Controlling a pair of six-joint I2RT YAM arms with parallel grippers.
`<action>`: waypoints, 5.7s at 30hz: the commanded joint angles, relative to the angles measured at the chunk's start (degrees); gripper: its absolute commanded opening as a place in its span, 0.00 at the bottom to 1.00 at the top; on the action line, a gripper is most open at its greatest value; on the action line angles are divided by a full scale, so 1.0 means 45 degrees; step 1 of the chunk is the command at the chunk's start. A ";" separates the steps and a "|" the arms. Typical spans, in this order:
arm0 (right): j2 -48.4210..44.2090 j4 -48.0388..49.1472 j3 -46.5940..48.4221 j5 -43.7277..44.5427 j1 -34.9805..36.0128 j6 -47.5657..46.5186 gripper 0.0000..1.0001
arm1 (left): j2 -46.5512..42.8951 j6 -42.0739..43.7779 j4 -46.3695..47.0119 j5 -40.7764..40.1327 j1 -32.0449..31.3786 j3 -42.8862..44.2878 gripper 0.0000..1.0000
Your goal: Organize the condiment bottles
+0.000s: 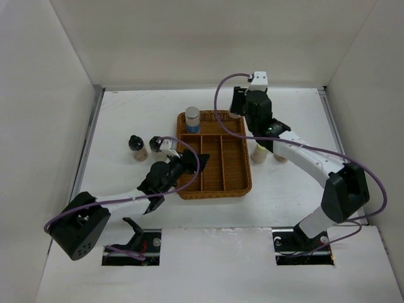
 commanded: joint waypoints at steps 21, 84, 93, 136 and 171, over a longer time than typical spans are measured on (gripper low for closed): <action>0.4985 0.1264 0.3091 -0.0886 0.2011 0.0656 0.63 | -0.0989 -0.0053 0.1119 -0.0183 0.0357 -0.0530 0.69; 0.0336 -0.1490 -0.2379 -0.0827 -0.3672 0.2395 0.70 | -0.0210 0.0046 0.1041 -0.0047 -0.0016 -0.0139 0.70; -0.1302 0.0227 -0.2282 -0.0339 -0.3556 0.2220 0.48 | -0.0013 -0.0110 0.1041 0.0148 0.0121 -0.0081 0.70; 0.3814 0.1108 0.1489 -0.1667 0.0058 0.1614 0.78 | -0.0267 0.0201 0.0885 -0.0203 0.0316 -0.0159 0.70; -0.5934 0.4134 -0.9000 -0.1374 0.1953 0.4446 0.71 | -0.2711 0.2018 -1.2591 -0.7762 0.1820 0.4918 0.73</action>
